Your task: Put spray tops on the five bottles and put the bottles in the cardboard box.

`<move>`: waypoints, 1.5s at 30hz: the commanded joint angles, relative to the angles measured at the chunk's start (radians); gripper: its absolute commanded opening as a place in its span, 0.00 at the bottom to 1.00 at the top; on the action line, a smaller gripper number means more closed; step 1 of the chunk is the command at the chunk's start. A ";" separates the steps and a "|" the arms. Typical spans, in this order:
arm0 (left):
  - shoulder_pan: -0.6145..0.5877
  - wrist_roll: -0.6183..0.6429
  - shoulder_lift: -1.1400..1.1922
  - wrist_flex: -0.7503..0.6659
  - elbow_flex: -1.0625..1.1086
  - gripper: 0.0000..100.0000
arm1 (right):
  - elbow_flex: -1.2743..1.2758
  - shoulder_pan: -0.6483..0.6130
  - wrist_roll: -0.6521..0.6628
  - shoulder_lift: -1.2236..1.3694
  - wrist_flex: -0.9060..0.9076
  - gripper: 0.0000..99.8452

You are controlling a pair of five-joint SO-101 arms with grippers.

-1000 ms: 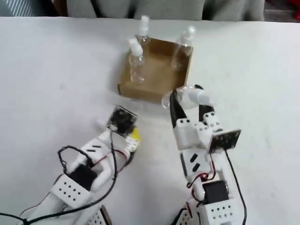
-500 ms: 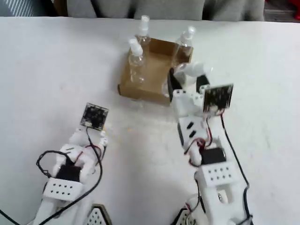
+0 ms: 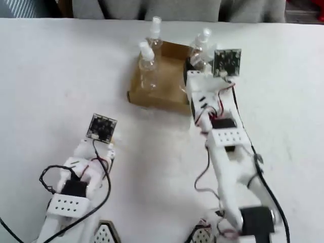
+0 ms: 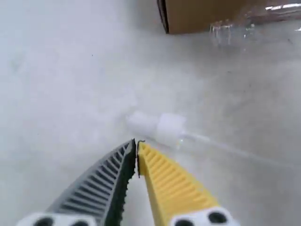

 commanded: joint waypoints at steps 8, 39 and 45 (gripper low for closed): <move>-0.005 -0.009 -0.001 -0.029 -0.006 0.02 | -0.242 0.008 0.064 0.262 -0.079 0.02; -0.004 -0.009 -0.001 -0.031 -0.006 0.02 | -0.408 0.013 0.146 0.533 -0.081 0.02; -0.004 -0.009 -0.001 -0.031 -0.006 0.02 | -0.400 0.012 0.146 0.565 -0.079 0.02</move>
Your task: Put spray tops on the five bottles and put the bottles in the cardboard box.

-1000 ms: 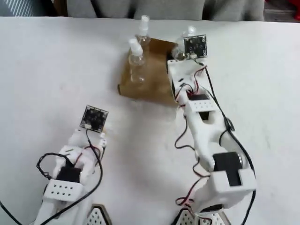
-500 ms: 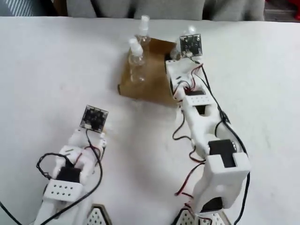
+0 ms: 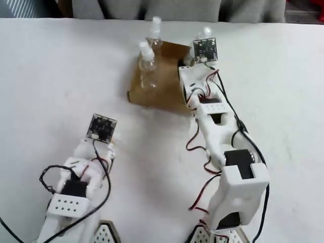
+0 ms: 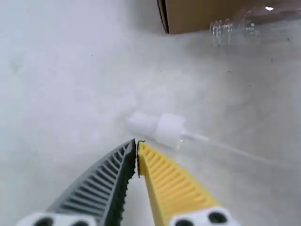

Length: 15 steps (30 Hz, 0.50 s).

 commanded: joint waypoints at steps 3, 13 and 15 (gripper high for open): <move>-0.004 -0.008 -0.001 -0.031 -0.006 0.02 | -0.037 0.005 0.011 0.051 -0.025 0.02; -0.004 -0.008 0.001 -0.106 0.025 0.02 | -0.038 0.007 0.011 0.071 -0.027 0.02; -0.004 -0.008 0.001 -0.107 0.025 0.02 | -0.038 0.004 0.011 0.071 -0.027 0.02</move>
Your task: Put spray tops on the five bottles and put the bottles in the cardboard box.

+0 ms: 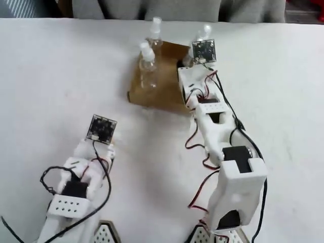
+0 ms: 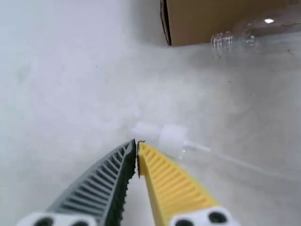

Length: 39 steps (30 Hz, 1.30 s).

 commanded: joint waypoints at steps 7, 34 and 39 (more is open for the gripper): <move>-0.004 -0.008 0.001 -0.032 -0.002 0.02 | -0.015 0.004 0.011 0.002 -0.004 0.03; -0.004 -0.008 0.001 -0.035 -0.002 0.02 | -0.011 0.002 0.003 -0.081 0.067 0.22; -0.004 -0.008 0.001 -0.035 -0.002 0.02 | -0.009 0.002 0.002 -0.079 0.079 0.34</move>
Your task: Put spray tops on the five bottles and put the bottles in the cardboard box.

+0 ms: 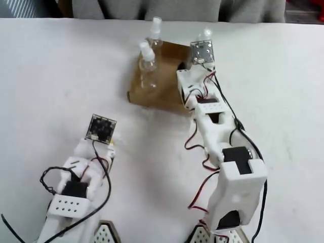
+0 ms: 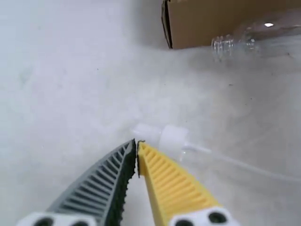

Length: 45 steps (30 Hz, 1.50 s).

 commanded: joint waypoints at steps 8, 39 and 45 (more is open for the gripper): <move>-0.004 -0.008 0.001 -0.023 -0.002 0.02 | -0.012 0.005 0.000 -0.064 0.008 0.36; -0.004 -0.008 0.001 -0.023 -0.002 0.02 | -0.012 -0.042 0.051 -0.154 0.088 0.36; -0.004 -0.008 0.001 -0.023 -0.002 0.02 | -0.011 -0.053 0.129 -0.153 0.088 0.36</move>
